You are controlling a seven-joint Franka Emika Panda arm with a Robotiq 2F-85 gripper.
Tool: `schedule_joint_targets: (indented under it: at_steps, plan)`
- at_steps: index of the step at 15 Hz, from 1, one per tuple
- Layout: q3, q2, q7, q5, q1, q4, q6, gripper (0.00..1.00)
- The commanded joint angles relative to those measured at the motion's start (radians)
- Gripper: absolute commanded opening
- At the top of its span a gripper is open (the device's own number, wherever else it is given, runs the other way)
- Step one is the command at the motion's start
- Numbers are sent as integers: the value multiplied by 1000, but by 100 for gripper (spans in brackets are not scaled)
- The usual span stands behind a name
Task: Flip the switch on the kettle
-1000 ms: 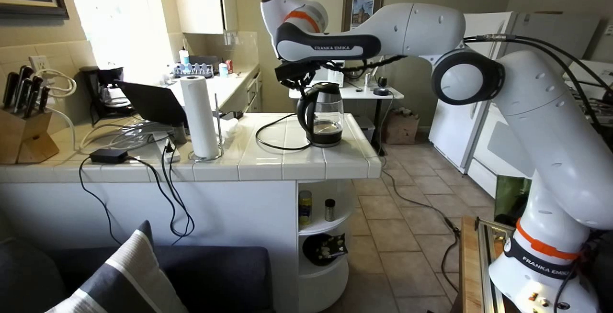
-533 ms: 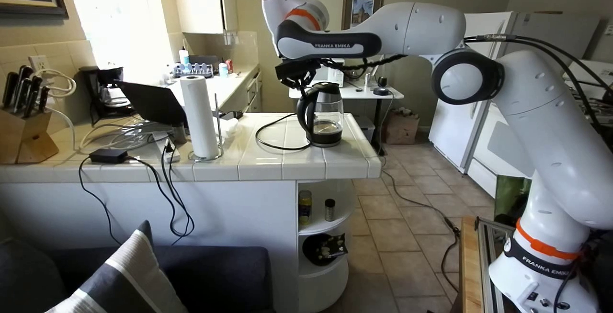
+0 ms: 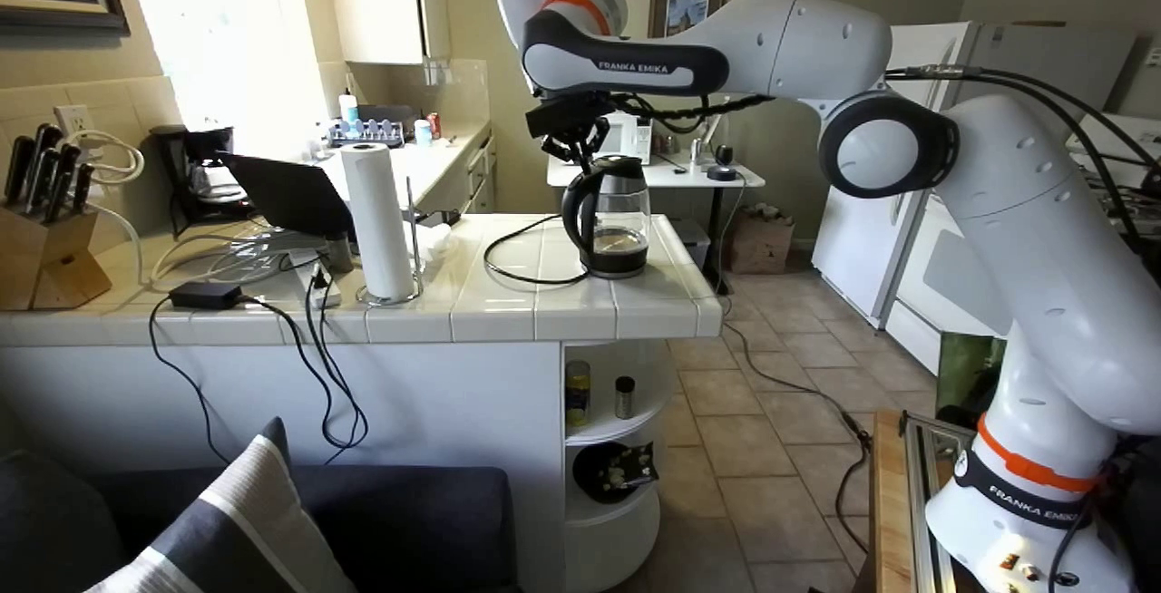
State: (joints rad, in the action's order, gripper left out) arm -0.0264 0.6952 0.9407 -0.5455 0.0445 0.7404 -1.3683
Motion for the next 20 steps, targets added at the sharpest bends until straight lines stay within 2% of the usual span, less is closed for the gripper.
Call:
schedule_joint_targets:
  at_steps: [1, 3, 4, 5, 10, 13, 15, 20]
  plan:
    - [-9, 10, 28, 28, 11, -52, 70, 0]
    - [-18, -5, 0, 24, 21, -52, 85, 0]
    - [-33, -18, -40, 29, 21, -46, 66, 26]
    - [-50, -34, -89, 30, 23, -33, 44, 27]
    - [-156, -101, -184, 176, -16, -32, 64, 63]
    - [-201, -137, -237, 288, -59, -24, 44, 87]
    - [-222, -152, -279, 350, -89, -18, 41, 99]
    - [-226, -180, -368, 361, -118, 2, 39, 100]
